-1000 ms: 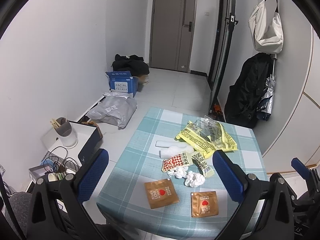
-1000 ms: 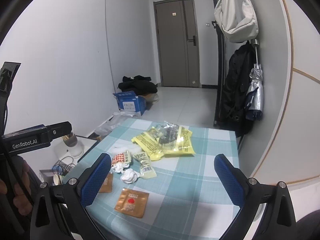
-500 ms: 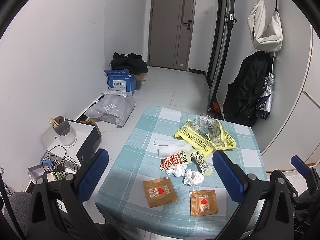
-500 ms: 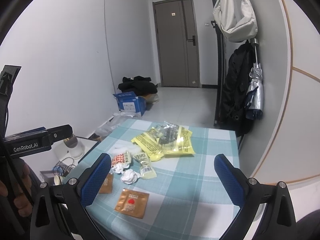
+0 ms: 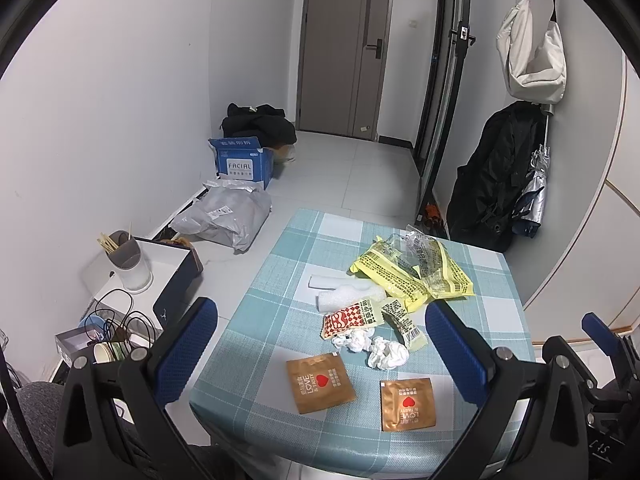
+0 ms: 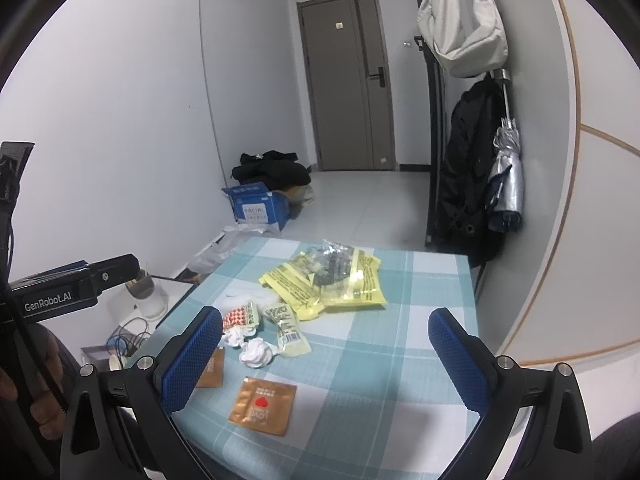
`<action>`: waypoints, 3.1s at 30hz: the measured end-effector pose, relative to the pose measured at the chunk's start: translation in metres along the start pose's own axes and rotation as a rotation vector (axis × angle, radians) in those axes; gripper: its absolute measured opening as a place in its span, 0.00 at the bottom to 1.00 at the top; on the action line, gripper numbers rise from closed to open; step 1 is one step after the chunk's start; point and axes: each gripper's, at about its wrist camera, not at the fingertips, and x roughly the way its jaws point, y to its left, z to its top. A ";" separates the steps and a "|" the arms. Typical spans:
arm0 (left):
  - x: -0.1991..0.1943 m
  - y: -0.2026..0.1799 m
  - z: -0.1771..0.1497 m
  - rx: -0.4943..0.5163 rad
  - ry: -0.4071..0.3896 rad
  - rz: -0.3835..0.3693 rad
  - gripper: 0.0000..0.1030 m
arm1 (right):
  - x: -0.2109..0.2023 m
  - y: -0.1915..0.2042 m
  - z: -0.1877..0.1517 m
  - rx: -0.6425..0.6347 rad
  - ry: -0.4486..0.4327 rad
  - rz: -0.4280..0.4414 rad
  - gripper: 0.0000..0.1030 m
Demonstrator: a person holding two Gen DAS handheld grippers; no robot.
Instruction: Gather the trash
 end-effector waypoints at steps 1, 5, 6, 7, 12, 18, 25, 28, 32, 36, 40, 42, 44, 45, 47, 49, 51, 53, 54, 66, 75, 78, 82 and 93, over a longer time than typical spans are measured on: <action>0.000 0.000 0.000 -0.004 -0.001 0.000 0.99 | 0.000 -0.001 0.000 0.003 0.000 0.000 1.00; 0.000 0.002 -0.001 -0.014 -0.003 0.003 0.99 | -0.001 -0.002 0.000 0.007 -0.010 0.003 1.00; 0.000 0.003 -0.001 -0.017 -0.005 0.004 0.99 | -0.001 -0.002 0.000 0.005 -0.011 0.001 1.00; 0.000 0.003 0.000 -0.019 -0.004 0.004 0.99 | -0.001 -0.002 0.000 0.003 -0.012 -0.004 1.00; 0.001 0.005 -0.001 -0.021 0.000 0.003 0.99 | -0.001 0.000 -0.001 0.001 -0.010 -0.010 1.00; 0.001 0.006 0.000 -0.023 0.000 0.005 0.99 | 0.000 0.000 -0.001 0.000 -0.009 -0.011 1.00; 0.005 0.010 -0.002 -0.035 0.010 0.007 0.99 | 0.003 0.003 -0.003 -0.007 0.010 0.001 1.00; 0.007 0.013 -0.001 -0.041 0.018 -0.001 0.99 | 0.006 0.006 -0.003 -0.013 0.018 0.019 1.00; 0.012 0.019 0.000 -0.054 0.038 -0.014 0.99 | 0.015 0.010 -0.006 -0.031 0.052 0.046 1.00; 0.018 0.027 0.001 -0.068 0.053 -0.020 0.99 | 0.032 0.014 -0.012 -0.031 0.126 0.071 1.00; 0.026 0.039 0.002 -0.105 0.068 -0.042 0.99 | 0.054 0.022 -0.023 -0.062 0.220 0.067 1.00; 0.030 0.044 0.003 -0.124 0.071 -0.051 0.99 | 0.067 0.028 -0.030 -0.080 0.278 0.072 1.00; 0.034 0.051 0.005 -0.144 0.073 -0.053 0.99 | 0.082 0.033 -0.039 -0.087 0.340 0.090 0.99; 0.036 0.054 0.006 -0.153 0.071 -0.051 0.99 | 0.088 0.036 -0.044 -0.088 0.374 0.099 0.98; 0.040 0.058 0.007 -0.165 0.075 -0.048 0.99 | 0.100 0.042 -0.055 -0.102 0.434 0.106 0.94; 0.045 0.062 0.008 -0.178 0.090 -0.051 0.99 | 0.110 0.048 -0.064 -0.112 0.487 0.108 0.90; 0.048 0.066 0.009 -0.192 0.101 -0.055 0.99 | 0.116 0.053 -0.069 -0.113 0.524 0.113 0.90; 0.051 0.070 0.009 -0.203 0.113 -0.055 0.99 | 0.122 0.059 -0.075 -0.140 0.553 0.110 0.89; 0.053 0.071 0.009 -0.207 0.120 -0.055 0.99 | 0.125 0.063 -0.080 -0.171 0.566 0.095 0.88; 0.063 0.081 0.006 -0.249 0.168 -0.042 0.99 | 0.128 0.067 -0.084 -0.226 0.565 0.029 0.75; 0.065 0.078 0.004 -0.234 0.182 -0.027 0.99 | 0.129 0.063 -0.078 -0.209 0.549 0.021 0.47; 0.065 0.077 0.004 -0.228 0.182 -0.022 0.99 | 0.129 0.064 -0.078 -0.214 0.542 0.024 0.43; 0.066 0.077 0.002 -0.220 0.184 -0.012 0.99 | 0.126 0.058 -0.075 -0.186 0.521 0.026 0.26; 0.065 0.080 0.001 -0.239 0.188 -0.008 0.99 | 0.129 0.037 -0.072 -0.083 0.539 0.065 0.00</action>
